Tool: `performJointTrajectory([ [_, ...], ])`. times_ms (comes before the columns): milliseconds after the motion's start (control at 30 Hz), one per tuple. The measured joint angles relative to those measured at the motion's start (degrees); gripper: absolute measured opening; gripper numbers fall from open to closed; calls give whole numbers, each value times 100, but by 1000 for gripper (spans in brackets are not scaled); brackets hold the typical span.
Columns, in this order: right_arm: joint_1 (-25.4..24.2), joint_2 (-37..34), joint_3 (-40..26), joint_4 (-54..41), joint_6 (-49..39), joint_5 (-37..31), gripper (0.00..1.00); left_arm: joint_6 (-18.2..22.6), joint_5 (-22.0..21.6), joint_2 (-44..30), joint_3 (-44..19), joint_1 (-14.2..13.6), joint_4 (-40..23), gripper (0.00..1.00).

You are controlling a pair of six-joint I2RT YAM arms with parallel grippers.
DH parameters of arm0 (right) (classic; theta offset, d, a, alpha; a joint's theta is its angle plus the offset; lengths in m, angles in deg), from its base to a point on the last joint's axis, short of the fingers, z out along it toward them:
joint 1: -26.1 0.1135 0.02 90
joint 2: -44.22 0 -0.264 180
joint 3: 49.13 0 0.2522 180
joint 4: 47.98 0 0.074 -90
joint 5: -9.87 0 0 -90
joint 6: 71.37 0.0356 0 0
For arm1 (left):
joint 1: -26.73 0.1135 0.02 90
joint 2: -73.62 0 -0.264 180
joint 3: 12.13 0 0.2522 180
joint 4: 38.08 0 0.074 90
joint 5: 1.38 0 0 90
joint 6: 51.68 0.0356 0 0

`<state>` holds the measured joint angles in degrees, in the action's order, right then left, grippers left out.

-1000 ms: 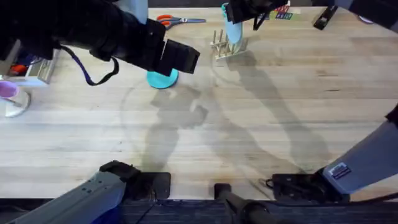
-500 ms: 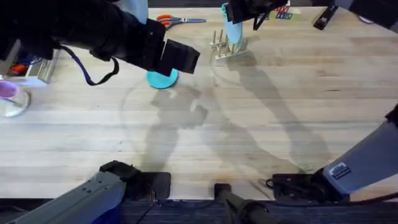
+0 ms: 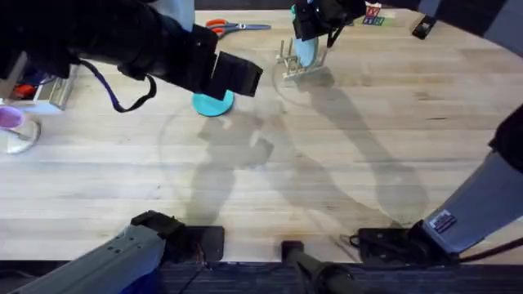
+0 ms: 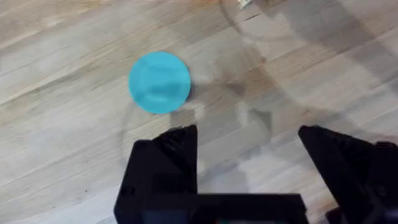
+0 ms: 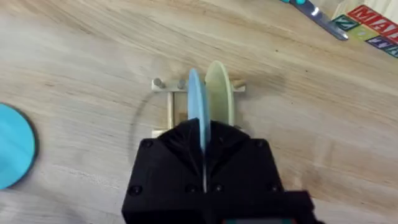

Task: Pick up the plates from the table one by one and place each into a slot on the dish rack.

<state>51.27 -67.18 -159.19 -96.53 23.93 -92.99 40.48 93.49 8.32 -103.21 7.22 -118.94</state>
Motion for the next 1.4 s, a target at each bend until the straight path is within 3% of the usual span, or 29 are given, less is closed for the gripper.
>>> performJointTrajectory([
  [900,0,-68,0,7,0,2,29,0,2,0,0,0,0,993],
  [1133,0,-75,0,11,-2,2,113,0,2,0,0,0,0,993],
  [1400,0,-76,0,37,-20,-2,122,2,2,0,0,0,0,993],
])
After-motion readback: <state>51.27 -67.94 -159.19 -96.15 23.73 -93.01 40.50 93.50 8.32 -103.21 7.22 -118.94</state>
